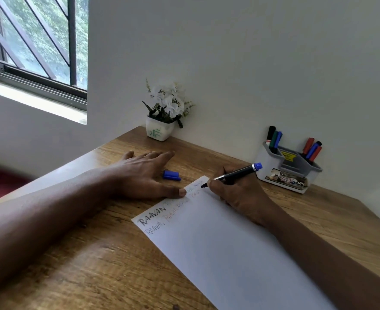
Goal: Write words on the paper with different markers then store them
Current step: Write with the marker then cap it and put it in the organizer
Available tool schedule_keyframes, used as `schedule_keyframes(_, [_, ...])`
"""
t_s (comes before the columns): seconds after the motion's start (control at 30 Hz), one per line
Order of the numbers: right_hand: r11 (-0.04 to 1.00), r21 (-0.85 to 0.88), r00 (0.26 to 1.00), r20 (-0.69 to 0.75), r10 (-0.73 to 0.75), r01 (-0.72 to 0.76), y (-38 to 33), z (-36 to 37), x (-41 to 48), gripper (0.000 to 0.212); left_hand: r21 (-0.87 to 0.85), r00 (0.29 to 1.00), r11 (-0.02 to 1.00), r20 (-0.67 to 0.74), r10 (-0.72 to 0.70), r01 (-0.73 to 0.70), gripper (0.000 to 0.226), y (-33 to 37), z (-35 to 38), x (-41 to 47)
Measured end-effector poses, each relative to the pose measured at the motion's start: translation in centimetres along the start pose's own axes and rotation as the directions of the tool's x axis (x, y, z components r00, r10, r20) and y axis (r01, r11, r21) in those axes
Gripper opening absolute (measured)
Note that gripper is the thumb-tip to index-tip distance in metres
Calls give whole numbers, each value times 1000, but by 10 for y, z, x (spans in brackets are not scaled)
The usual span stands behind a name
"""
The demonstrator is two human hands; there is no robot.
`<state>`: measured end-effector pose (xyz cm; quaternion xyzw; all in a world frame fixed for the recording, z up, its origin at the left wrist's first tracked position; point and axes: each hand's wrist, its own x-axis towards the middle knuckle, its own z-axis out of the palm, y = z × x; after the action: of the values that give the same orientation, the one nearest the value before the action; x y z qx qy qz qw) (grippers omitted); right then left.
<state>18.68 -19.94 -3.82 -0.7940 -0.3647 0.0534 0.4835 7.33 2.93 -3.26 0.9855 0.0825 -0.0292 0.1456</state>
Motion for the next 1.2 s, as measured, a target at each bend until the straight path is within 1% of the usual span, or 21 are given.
schedule_keyframes(0.13, [999,-24,999,26,-26,27,0,2,1,22,-11,1000,1000,5,0,0,122,0,-1,-3])
schedule_keyframes(0.23, [999,-10,999,31,-36,36,-1,0,2,39,-17,1000,1000,5,0,0,122,1,-2,-2])
schedule_keyframes(0.27, [999,4,999,33,-37,36,-1,-1,2,35,-18,1000,1000,6,0,0,122,1,-2,-2])
schedule_keyframes(0.33, [999,17,999,43,-34,33,0,-1,3,22,-17,1000,1000,8,1,-1,122,1,-2,-2])
schedule_keyframes(0.43, [999,-24,998,50,-35,36,2,1,3,18,-16,1000,1000,11,-2,2,122,1,-1,-2])
schedule_keyframes(0.67, [999,17,998,55,-33,32,0,-1,1,24,-10,1000,1000,16,-5,5,121,1,-2,-2])
schedule_keyframes(0.73, [999,29,999,25,-20,19,-1,0,2,27,-6,1000,1000,15,-3,3,121,1,-1,-2])
schedule_keyframes(0.8, [1000,29,1000,-7,-1,2,0,1,2,25,-4,1000,1000,14,-4,4,122,0,-1,-1])
schedule_keyframes(0.87, [999,32,1000,1,-7,7,1,1,2,22,-3,1000,1000,18,-8,8,121,0,-1,-1])
schedule_keyframes(1.0, [1000,14,1000,-12,-10,11,3,1,3,21,-3,1000,1000,17,-3,3,121,1,-2,-1])
schedule_keyframes(1.07, [999,35,1000,-18,-4,5,3,0,3,21,-4,1000,1000,19,0,0,120,1,-2,-2])
schedule_keyframes(1.2, [999,40,1000,4,8,-8,2,-1,2,20,2,1000,1000,28,-5,5,119,1,-3,-1])
